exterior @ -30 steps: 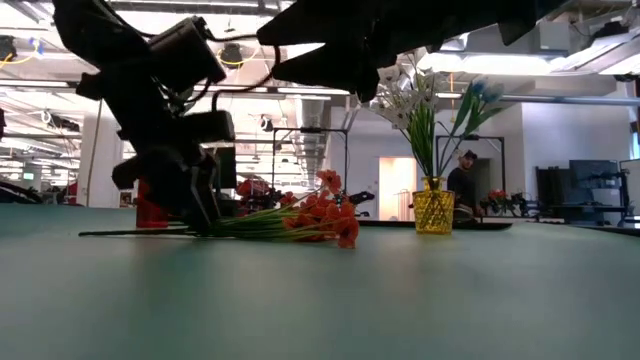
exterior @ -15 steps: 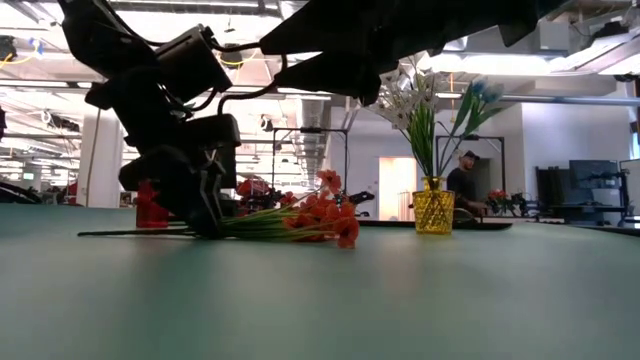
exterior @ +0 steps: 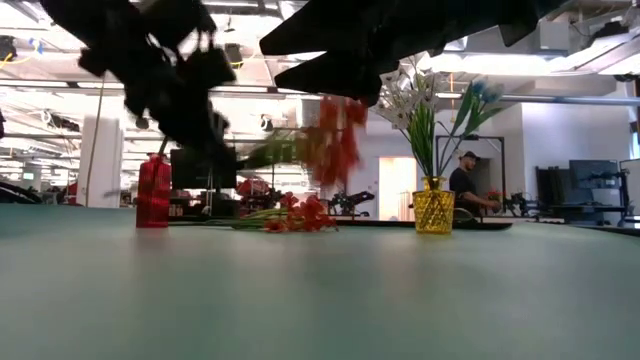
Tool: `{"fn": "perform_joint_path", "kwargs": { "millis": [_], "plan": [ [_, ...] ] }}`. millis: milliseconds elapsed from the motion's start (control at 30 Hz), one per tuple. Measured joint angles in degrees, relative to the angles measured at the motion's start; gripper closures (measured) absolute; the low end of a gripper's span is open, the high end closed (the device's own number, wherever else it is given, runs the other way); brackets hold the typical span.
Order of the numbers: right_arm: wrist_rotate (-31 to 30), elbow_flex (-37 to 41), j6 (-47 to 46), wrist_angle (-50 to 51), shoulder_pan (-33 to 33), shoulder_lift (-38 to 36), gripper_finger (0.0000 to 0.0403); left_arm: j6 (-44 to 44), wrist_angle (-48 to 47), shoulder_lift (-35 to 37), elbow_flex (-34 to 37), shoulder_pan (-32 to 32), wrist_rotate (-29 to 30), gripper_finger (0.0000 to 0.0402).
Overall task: Sort flowers into vase by color
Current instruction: Put the bottom red flowers into the red vase
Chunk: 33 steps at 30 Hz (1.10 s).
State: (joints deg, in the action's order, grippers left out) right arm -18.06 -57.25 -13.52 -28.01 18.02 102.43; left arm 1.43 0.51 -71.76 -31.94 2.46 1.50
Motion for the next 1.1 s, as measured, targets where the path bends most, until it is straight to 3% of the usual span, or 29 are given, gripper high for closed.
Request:
{"fn": "perform_joint_path", "kwargs": {
  "millis": [400,600,767,967,1100],
  "plan": [
    [0.0,0.0,-0.1,0.1,-0.1,0.0,0.0128,6.3,1.7,28.9,0.3,0.0,10.5,0.0400],
    [0.0,0.0,-0.1,0.1,-0.1,0.0,0.0128,11.9,6.5,39.3,0.3,0.0,19.0,0.0401],
    [0.0,0.0,-0.1,0.1,-0.1,0.0,0.0128,14.7,10.7,46.2,0.6,1.6,21.4,0.0401],
    [0.0,0.0,0.0,0.1,-0.1,0.0,0.0128,18.0,25.9,53.4,9.1,6.5,27.5,0.0401],
    [0.0,0.0,0.0,0.1,-0.1,0.0,0.0128,21.3,39.0,56.5,15.9,9.8,27.8,0.0401]
  ]
}}
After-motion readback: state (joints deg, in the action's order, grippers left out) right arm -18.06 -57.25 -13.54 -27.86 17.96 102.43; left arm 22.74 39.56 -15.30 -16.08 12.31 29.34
